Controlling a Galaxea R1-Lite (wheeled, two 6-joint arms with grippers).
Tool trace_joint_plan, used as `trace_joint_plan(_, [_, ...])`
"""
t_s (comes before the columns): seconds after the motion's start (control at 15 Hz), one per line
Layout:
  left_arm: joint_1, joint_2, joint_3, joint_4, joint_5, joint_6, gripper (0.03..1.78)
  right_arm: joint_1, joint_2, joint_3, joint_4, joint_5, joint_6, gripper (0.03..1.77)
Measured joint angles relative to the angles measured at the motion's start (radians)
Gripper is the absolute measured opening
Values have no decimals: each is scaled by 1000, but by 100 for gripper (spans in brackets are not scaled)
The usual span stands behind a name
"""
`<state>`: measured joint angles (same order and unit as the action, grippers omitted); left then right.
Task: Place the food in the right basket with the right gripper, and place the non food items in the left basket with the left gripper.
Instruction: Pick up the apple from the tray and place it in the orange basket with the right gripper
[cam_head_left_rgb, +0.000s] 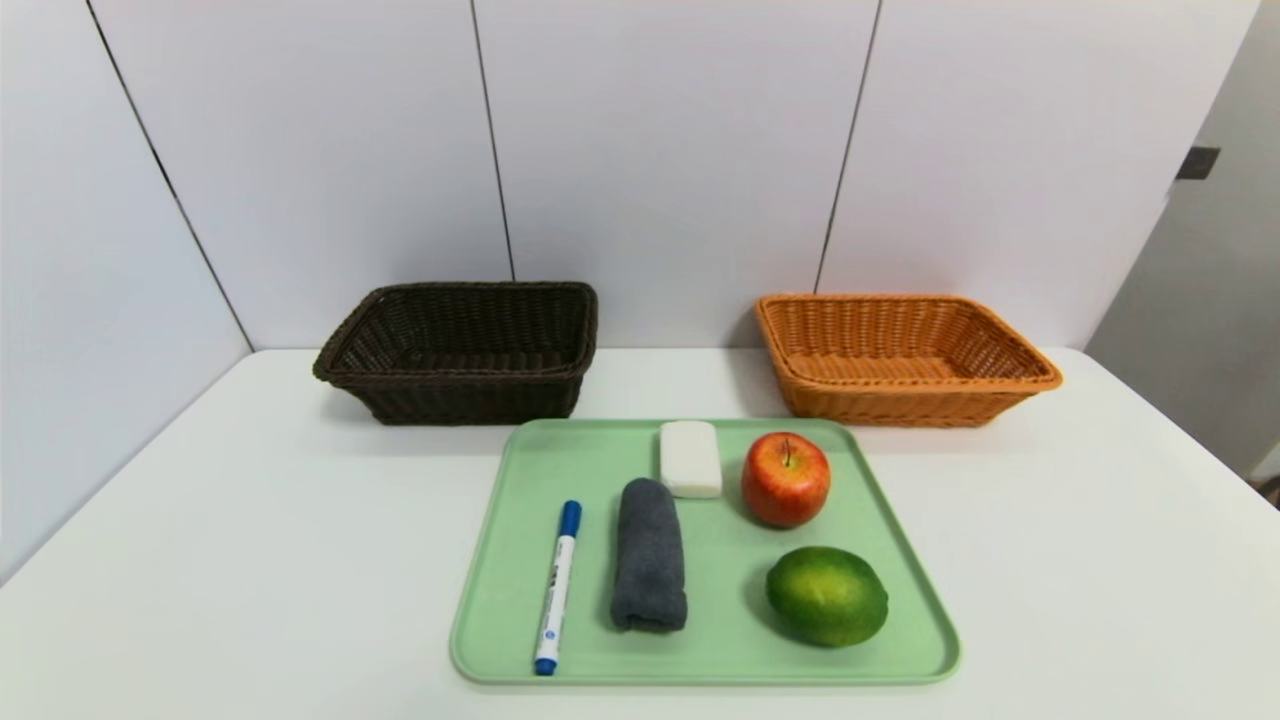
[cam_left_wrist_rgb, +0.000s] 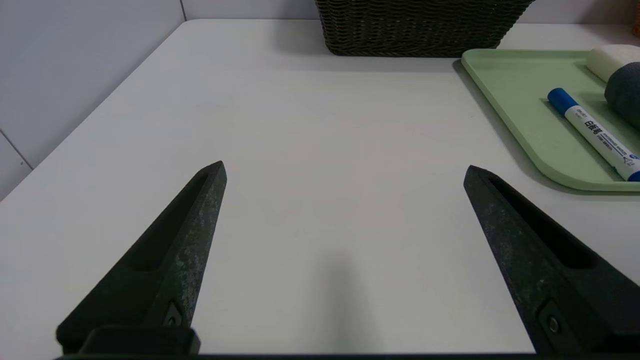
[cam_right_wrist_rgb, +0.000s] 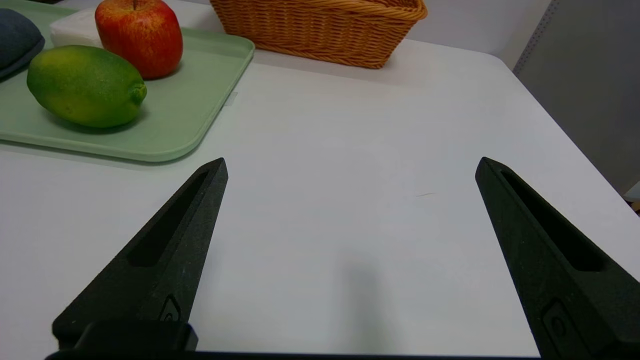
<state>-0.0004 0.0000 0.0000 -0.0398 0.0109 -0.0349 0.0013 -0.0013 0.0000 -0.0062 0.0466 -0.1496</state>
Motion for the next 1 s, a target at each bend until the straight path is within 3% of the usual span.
trace_joint_plan(0.13, [-1,1,-15,-5,-10,2,169,0,4,0,0,0,2,171])
trace_joint_plan(0.27, [-1,13,-124,67,-66,4,169,-1,12,0,0,-1,-4,171])
trace_joint_plan(0.47, [-1,56,-369,325,-153,7,169,-1,23,-3,2,-1,-17,171])
trace_joint_plan(0.6, [-2,80,-457,469,-187,11,169,-1,20,-3,2,-1,-16,171])
trace_joint_plan(0.8, [-2,89,-483,473,-166,35,169,-1,6,-16,-11,7,-29,171])
trace_joint_plan(1.0, [-1,59,-477,500,-163,70,169,-1,29,-161,41,66,-44,171])
